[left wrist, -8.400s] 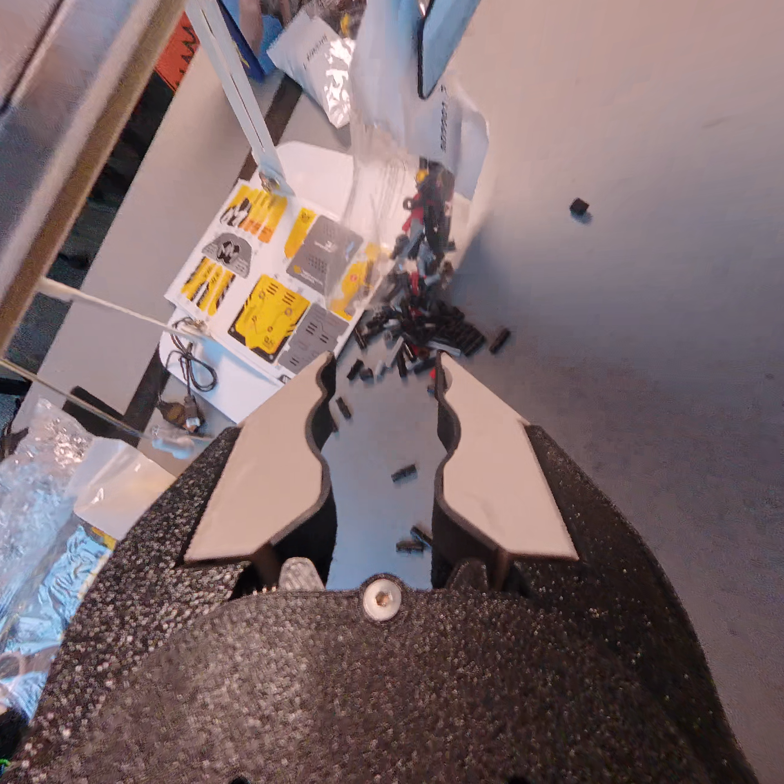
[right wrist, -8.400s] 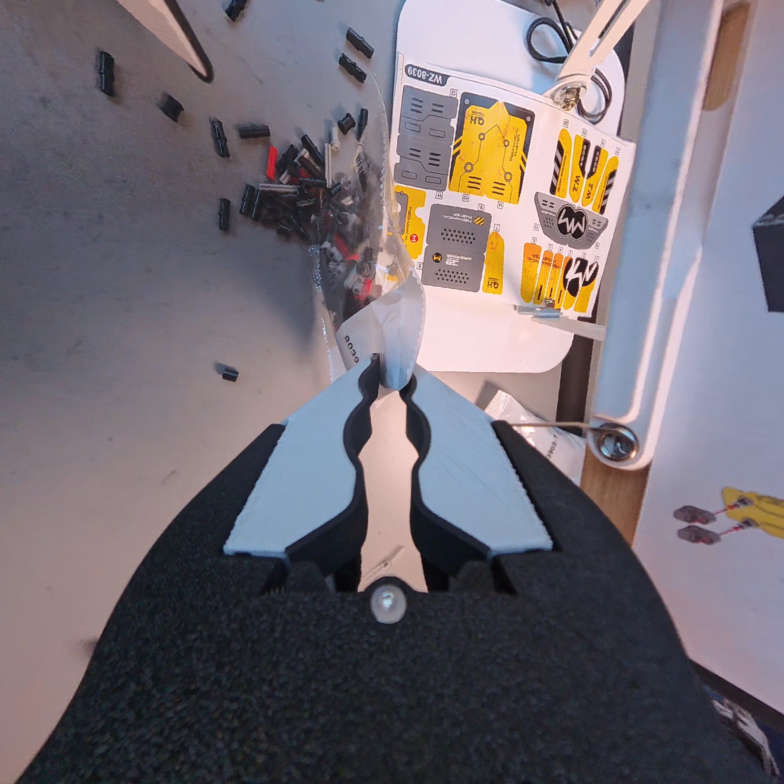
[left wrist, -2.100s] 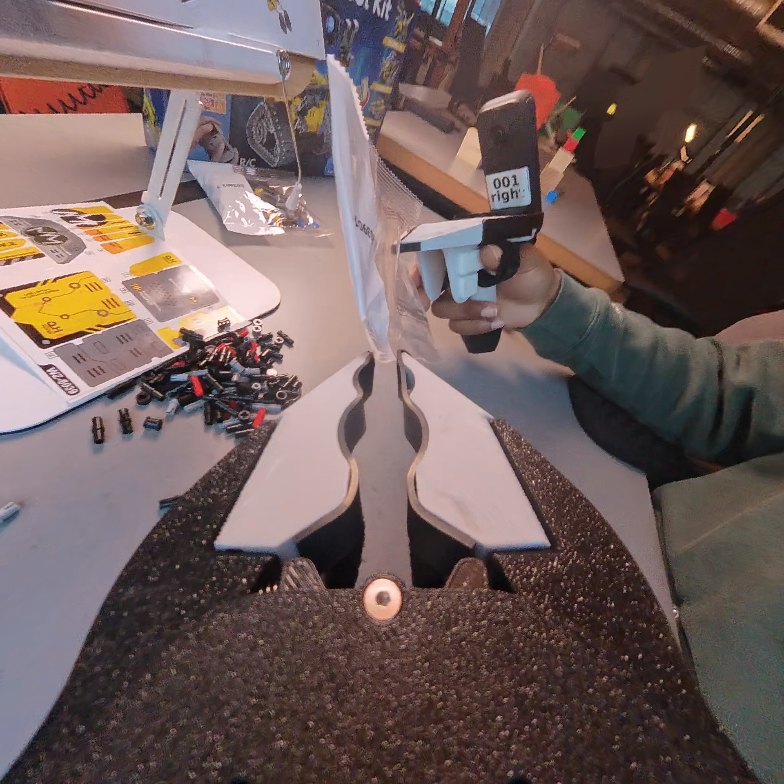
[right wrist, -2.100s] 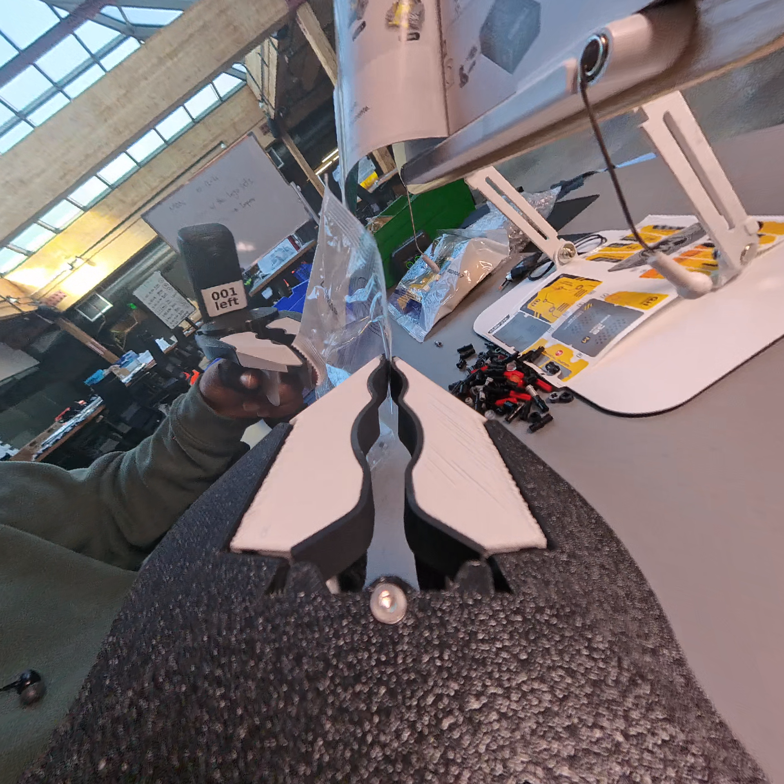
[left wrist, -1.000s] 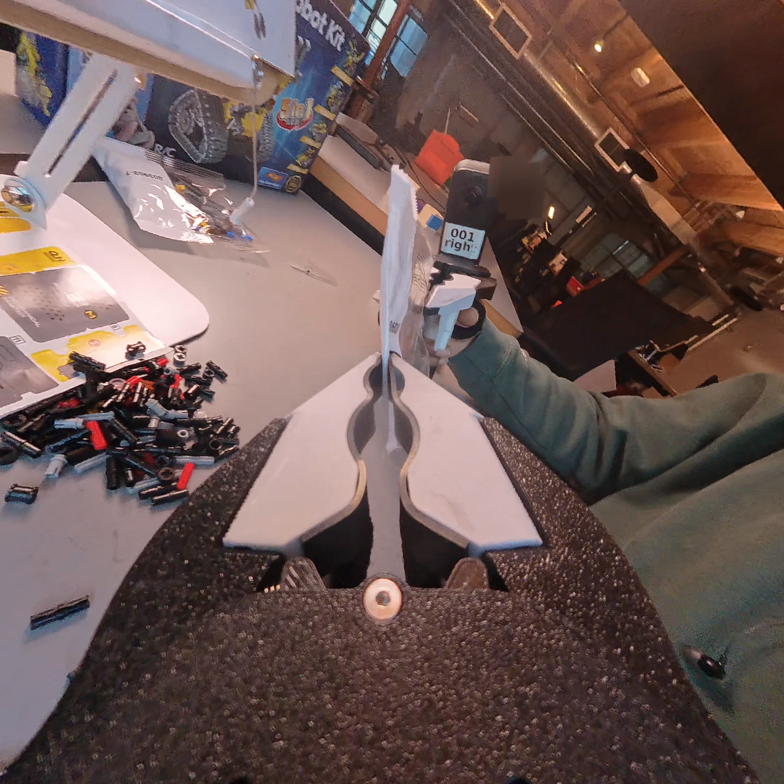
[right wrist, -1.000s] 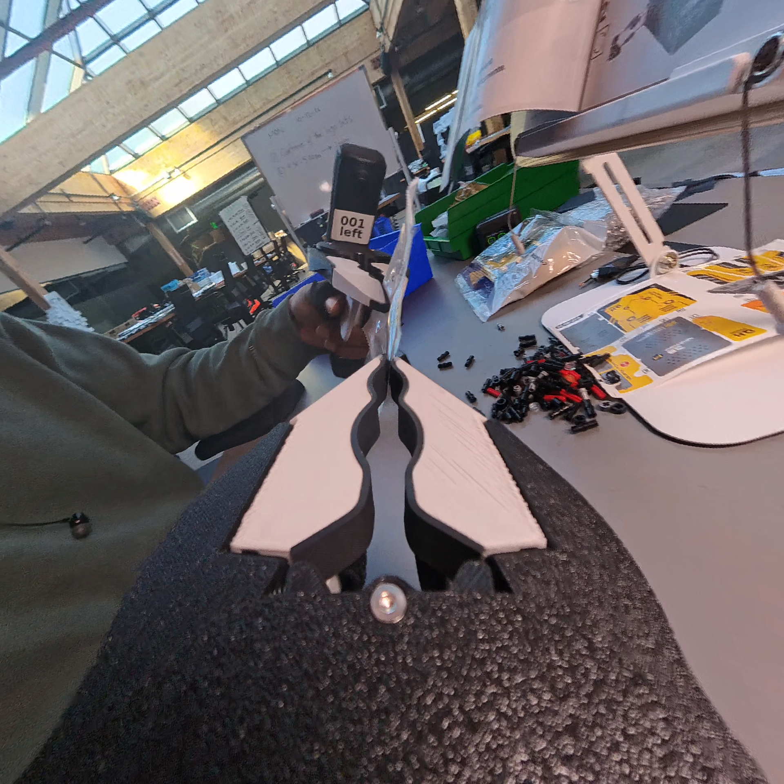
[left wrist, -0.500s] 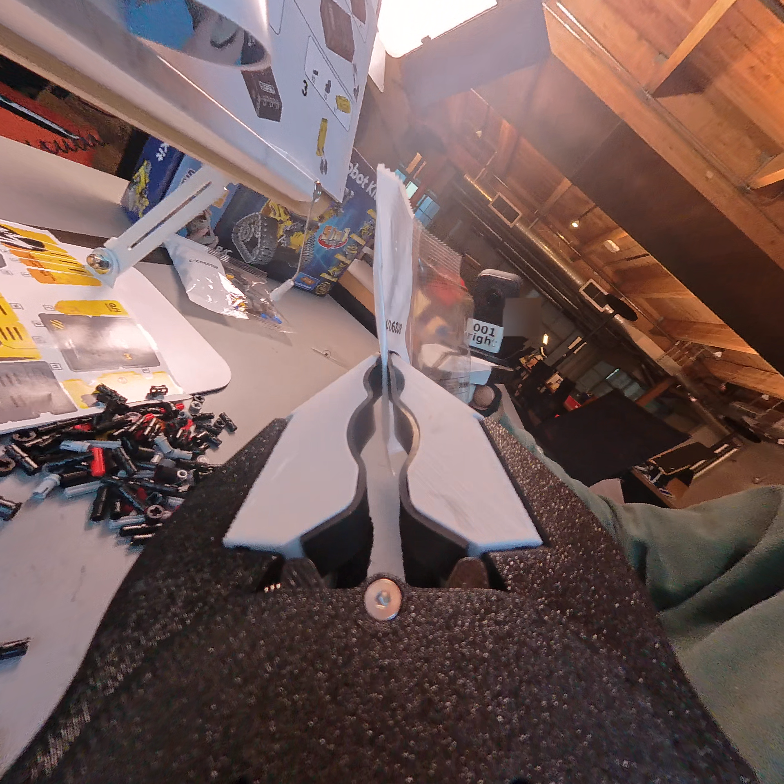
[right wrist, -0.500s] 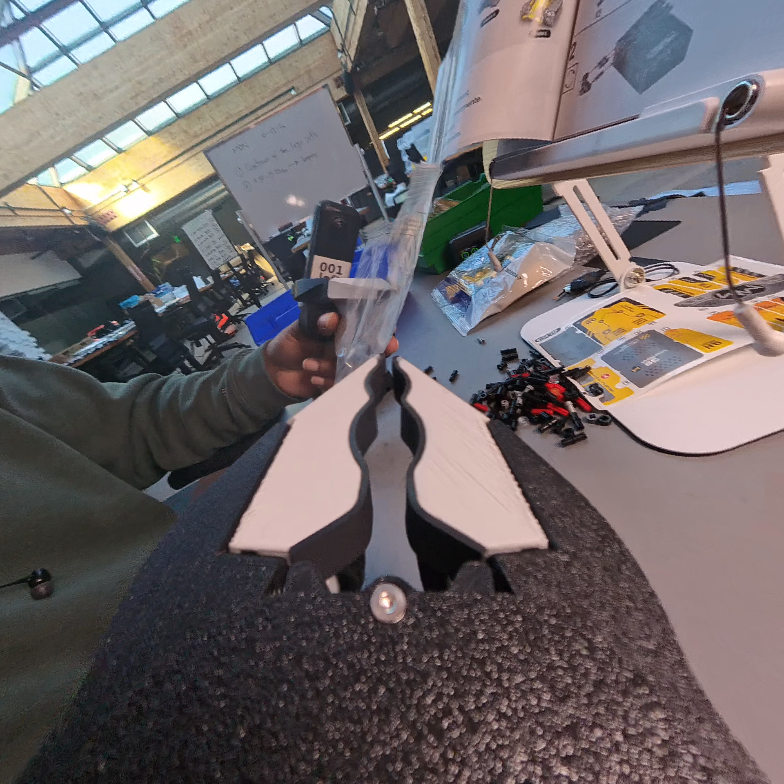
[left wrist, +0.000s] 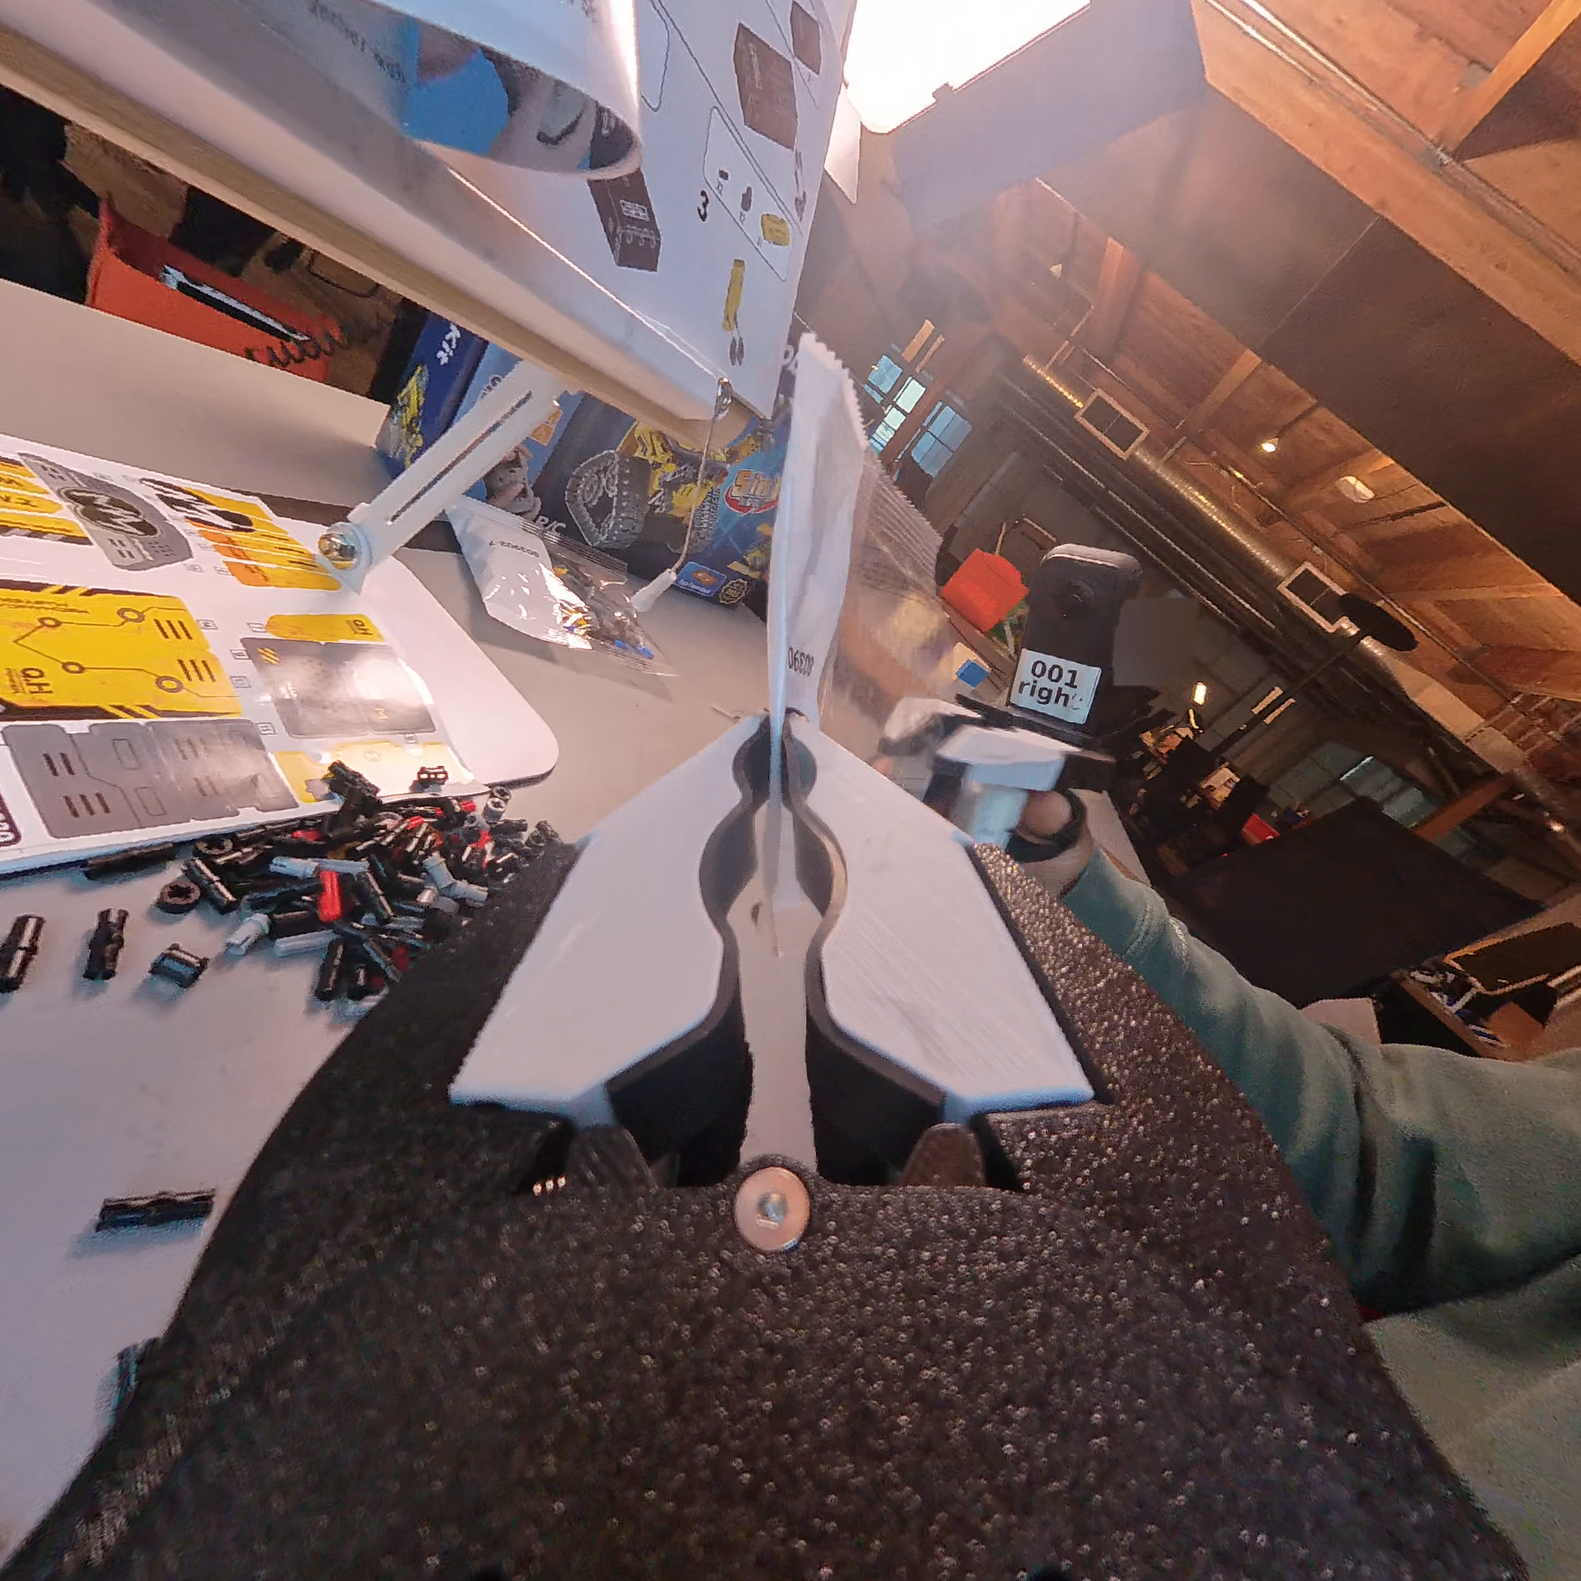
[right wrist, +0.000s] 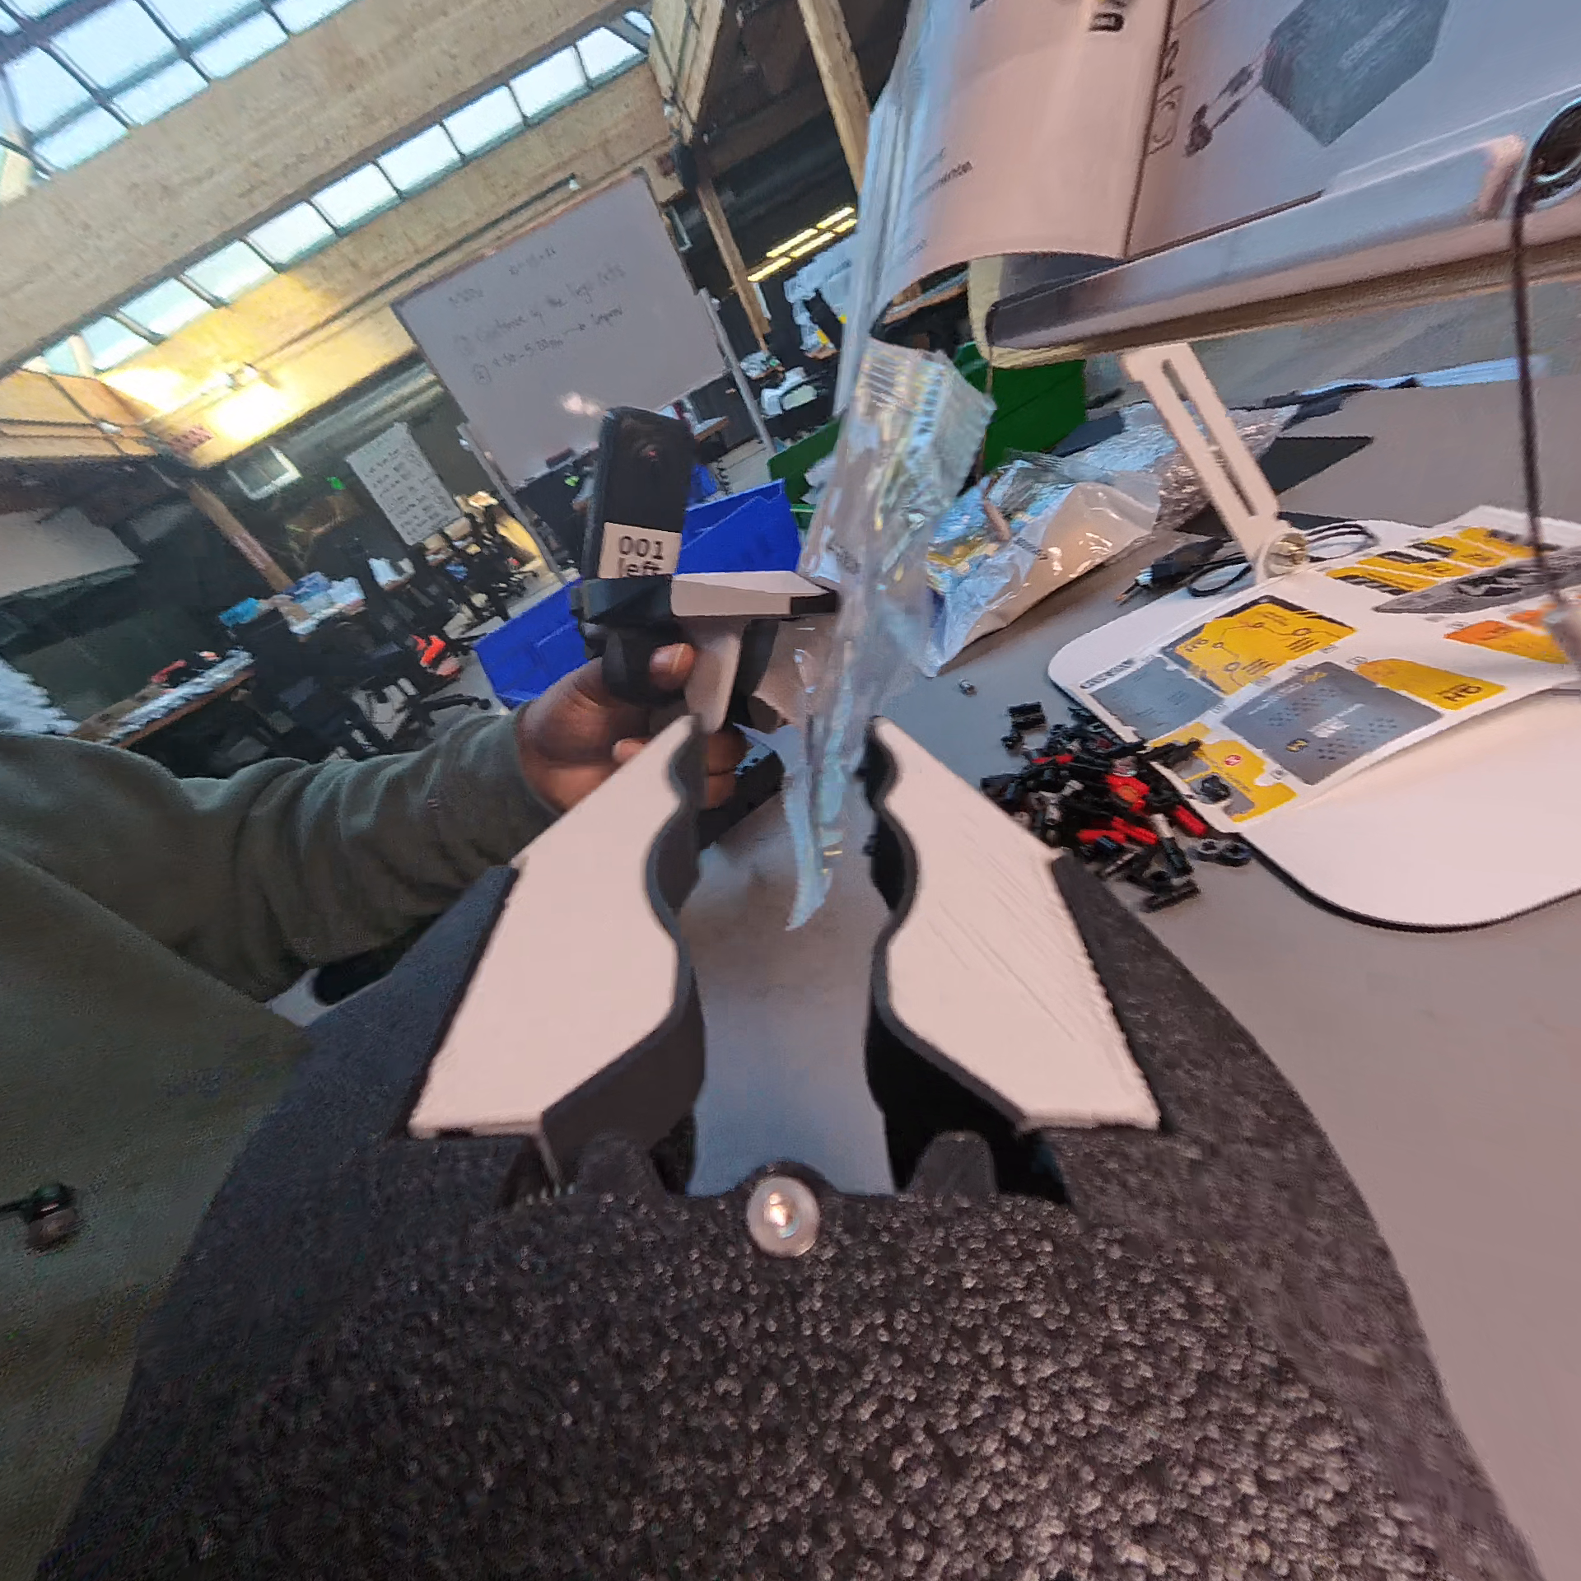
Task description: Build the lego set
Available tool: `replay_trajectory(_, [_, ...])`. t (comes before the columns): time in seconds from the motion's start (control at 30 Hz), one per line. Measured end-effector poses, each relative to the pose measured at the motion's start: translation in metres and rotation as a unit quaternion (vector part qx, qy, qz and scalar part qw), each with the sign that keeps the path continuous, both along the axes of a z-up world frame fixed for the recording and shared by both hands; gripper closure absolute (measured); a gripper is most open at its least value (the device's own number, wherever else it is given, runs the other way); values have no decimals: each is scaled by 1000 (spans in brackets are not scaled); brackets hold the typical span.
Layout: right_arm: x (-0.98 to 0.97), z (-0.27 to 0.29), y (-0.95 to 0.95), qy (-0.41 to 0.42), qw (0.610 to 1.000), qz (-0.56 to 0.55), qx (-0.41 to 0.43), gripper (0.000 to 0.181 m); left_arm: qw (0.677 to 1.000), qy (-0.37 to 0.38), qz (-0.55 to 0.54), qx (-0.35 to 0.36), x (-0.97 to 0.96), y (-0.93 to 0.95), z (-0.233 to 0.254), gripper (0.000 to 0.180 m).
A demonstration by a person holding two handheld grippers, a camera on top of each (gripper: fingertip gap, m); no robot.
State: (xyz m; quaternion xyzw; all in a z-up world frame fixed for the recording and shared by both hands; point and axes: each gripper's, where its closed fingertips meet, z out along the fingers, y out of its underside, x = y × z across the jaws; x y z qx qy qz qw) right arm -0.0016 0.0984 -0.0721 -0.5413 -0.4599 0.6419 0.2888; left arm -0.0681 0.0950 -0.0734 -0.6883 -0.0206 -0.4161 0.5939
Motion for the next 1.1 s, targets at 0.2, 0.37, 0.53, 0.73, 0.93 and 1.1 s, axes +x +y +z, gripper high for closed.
replay_trajectory(0.2, [5,9,24,-19,997,-60,39,181,1000,12,-17,0,6,-4,3,171])
replay_trajectory(0.37, [63,44,76,-46,993,-109,22,181,997,68,16,34,-15,-16,29,155])
replay_trajectory(0.53, [132,27,169,-151,966,-209,4,181,983,171,14,62,-14,-42,52,152])
replay_trajectory(0.73, [175,-17,286,-199,918,-339,-48,181,970,236,-45,25,18,-77,14,152])
replay_trajectory(0.93, [189,-109,321,-375,848,-369,-64,181,968,245,-60,3,29,-90,-22,153])
replay_trajectory(1.1, [204,-125,328,-440,811,-380,-63,174,969,237,-73,5,33,-89,-34,153])
